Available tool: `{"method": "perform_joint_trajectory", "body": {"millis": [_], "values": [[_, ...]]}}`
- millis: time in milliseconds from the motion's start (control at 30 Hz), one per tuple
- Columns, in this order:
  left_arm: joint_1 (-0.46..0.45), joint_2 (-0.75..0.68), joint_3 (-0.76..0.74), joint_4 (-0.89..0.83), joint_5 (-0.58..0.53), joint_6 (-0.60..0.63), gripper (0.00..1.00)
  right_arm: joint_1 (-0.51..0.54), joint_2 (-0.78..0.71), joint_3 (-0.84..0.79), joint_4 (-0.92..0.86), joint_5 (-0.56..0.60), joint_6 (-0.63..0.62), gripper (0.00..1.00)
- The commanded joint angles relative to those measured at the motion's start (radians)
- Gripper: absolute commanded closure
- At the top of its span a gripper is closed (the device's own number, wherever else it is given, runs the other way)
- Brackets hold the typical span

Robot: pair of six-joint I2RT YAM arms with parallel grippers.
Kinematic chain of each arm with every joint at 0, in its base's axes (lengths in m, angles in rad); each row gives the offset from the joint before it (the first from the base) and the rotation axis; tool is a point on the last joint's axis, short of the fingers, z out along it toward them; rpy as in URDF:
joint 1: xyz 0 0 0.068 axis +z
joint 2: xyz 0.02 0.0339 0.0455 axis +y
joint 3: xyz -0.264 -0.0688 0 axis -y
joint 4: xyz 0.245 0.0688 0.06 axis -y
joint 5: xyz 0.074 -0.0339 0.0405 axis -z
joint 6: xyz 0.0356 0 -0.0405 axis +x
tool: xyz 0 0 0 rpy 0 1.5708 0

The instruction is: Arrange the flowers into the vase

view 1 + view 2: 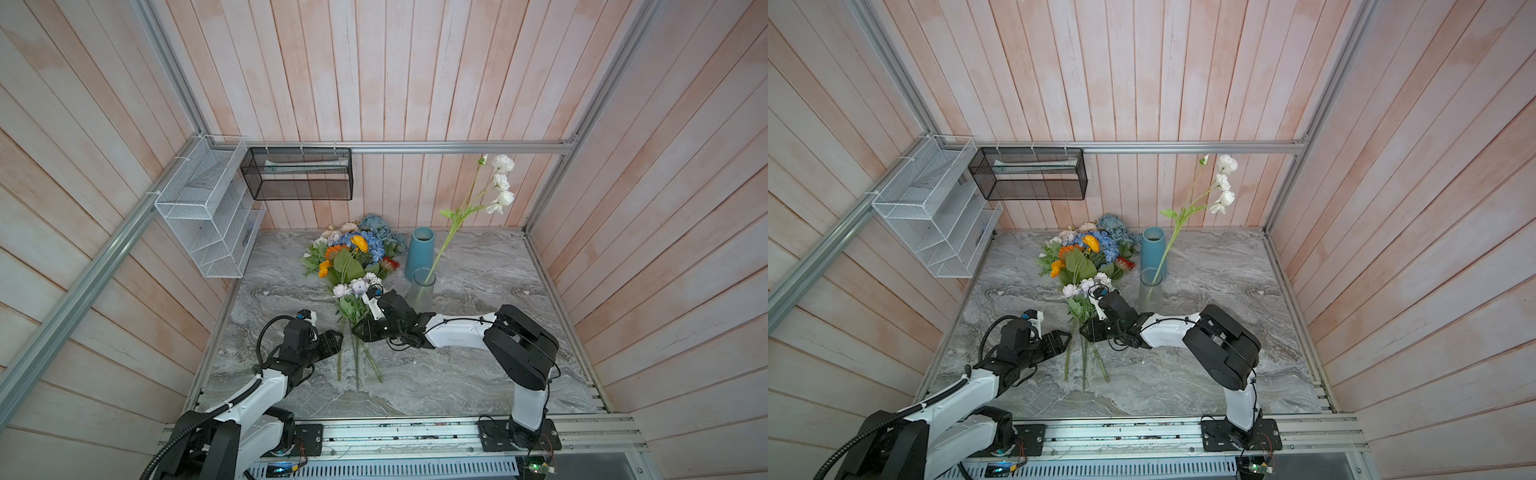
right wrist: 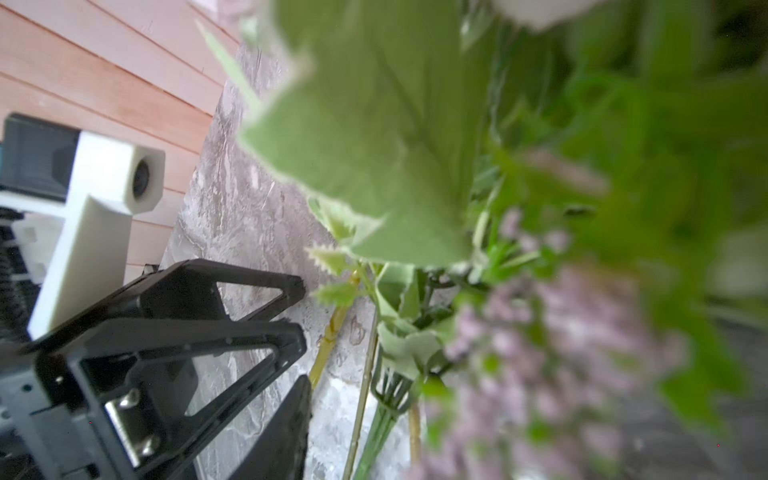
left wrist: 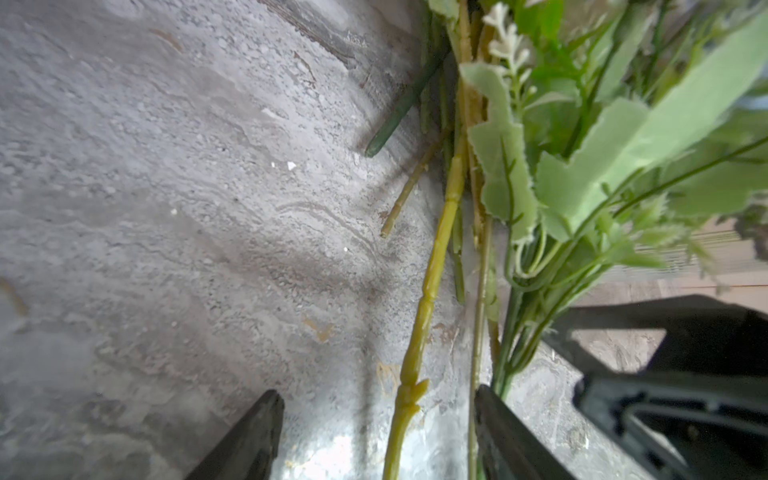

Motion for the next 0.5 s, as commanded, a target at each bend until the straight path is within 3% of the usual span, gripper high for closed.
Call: {"method": "perform_joint_trajectory", "body": {"millis": [0,300,467], "values": [[-0.005,0.002,0.025,0.032,-0.017,-0.006,0.26,-0.006,0.043,0.032,-0.025,0.010,0.012,0.55],[-0.013,0.004,0.026,0.048,-0.003,-0.018,0.26,-0.018,0.080,0.084,-0.036,0.099,0.012,0.57],[-0.035,-0.030,0.046,0.013,0.011,-0.025,0.28,-0.038,0.059,0.087,-0.019,0.106,0.006,0.79]]}}
